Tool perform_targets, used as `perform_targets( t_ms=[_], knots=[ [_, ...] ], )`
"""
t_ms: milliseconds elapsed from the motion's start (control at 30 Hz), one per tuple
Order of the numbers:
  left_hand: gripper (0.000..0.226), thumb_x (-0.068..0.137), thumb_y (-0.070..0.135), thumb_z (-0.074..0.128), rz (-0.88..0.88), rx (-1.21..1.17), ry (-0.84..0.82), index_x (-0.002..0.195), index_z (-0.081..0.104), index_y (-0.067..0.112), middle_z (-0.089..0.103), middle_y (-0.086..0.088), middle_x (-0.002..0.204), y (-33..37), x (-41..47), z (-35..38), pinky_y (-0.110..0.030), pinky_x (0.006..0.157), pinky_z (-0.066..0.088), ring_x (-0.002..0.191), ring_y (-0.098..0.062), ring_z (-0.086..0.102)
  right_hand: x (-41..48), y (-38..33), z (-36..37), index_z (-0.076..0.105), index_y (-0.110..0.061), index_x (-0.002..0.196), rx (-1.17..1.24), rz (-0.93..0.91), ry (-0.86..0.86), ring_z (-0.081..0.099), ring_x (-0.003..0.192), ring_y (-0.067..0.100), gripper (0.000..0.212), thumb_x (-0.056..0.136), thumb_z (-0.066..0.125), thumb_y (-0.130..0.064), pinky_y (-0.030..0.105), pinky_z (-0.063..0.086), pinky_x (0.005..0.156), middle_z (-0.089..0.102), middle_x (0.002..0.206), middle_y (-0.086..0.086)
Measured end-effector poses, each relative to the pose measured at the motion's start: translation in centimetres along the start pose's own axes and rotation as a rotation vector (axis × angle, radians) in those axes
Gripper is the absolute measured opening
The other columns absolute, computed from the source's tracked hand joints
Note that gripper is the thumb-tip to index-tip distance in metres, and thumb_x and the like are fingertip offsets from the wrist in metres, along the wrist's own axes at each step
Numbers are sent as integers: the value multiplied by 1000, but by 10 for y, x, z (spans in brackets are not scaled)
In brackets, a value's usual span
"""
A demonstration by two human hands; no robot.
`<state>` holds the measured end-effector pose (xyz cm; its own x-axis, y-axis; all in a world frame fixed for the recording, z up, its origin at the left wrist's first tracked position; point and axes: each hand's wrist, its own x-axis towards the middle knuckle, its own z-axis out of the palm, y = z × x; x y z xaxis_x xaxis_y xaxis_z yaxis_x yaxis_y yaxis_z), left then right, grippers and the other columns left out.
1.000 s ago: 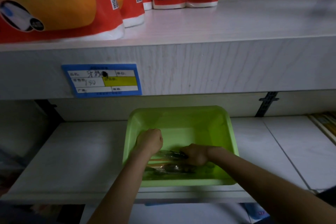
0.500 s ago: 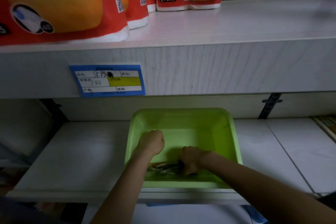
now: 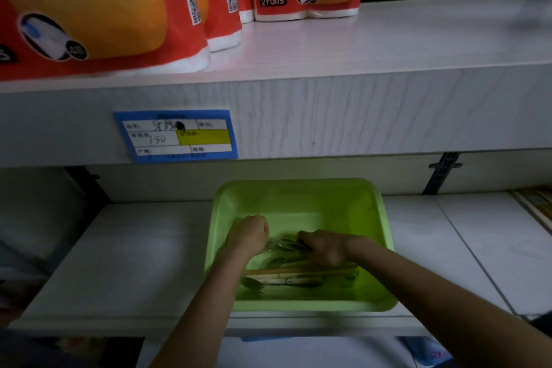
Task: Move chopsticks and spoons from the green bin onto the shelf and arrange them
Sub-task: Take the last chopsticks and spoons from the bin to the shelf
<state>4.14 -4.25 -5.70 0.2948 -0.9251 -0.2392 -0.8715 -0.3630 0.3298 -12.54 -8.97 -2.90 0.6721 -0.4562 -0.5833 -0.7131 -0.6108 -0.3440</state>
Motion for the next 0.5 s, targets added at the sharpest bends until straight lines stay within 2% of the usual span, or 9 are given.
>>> perform_targets(
  t_ms=[67, 133, 233, 267, 367, 500],
  knots=[
    [26, 87, -1, 43, -2, 6, -15, 95, 67, 7, 69, -10, 110, -1, 1, -1, -34, 90, 50, 103, -26, 63, -2, 0, -2, 44, -6, 125, 28, 17, -23, 48, 94, 23, 44, 96, 42, -40, 31, 36, 77, 54, 125, 17],
    [28, 86, -3, 42, -10, 1, -23, 95, 68, 3, 69, -13, 108, -1, 1, -2, -35, 88, 50, 101, -28, 64, -4, -3, -4, 52, -6, 120, 40, 43, -38, 49, 95, 22, 55, 88, 52, -51, 29, 38, 77, 57, 121, 14],
    [26, 88, 0, 45, -29, -31, -36, 102, 67, 1, 68, -13, 108, -1, 2, -1, -36, 88, 51, 100, -27, 64, 0, -10, 6, 60, -11, 83, 29, 40, -30, 53, 87, 23, 29, 86, 62, -40, 25, 40, 62, 62, 93, 11],
    [26, 88, 2, 44, -30, -39, -45, 102, 66, 1, 68, -13, 107, -1, 2, -1, -37, 88, 51, 99, -27, 64, 3, -12, 12, 61, -10, 82, 17, 35, -28, 56, 89, 26, 26, 86, 63, -36, 26, 42, 62, 63, 91, 12],
    [27, 91, 6, 41, -30, -55, -89, 104, 64, 2, 68, -13, 108, -3, 1, 2, -38, 90, 52, 100, -26, 65, 8, -23, 28, 63, -3, 112, -48, 31, 23, 59, 106, 33, 35, 88, 61, -28, 35, 48, 83, 63, 114, 20],
    [25, 89, 9, 42, -19, -38, -102, 98, 65, 4, 69, -14, 108, -6, -1, 4, -38, 91, 51, 103, -28, 65, 11, -30, 33, 61, -5, 116, -217, 11, 187, 58, 109, 36, 32, 89, 60, -20, 38, 48, 86, 59, 118, 22]
  ],
)
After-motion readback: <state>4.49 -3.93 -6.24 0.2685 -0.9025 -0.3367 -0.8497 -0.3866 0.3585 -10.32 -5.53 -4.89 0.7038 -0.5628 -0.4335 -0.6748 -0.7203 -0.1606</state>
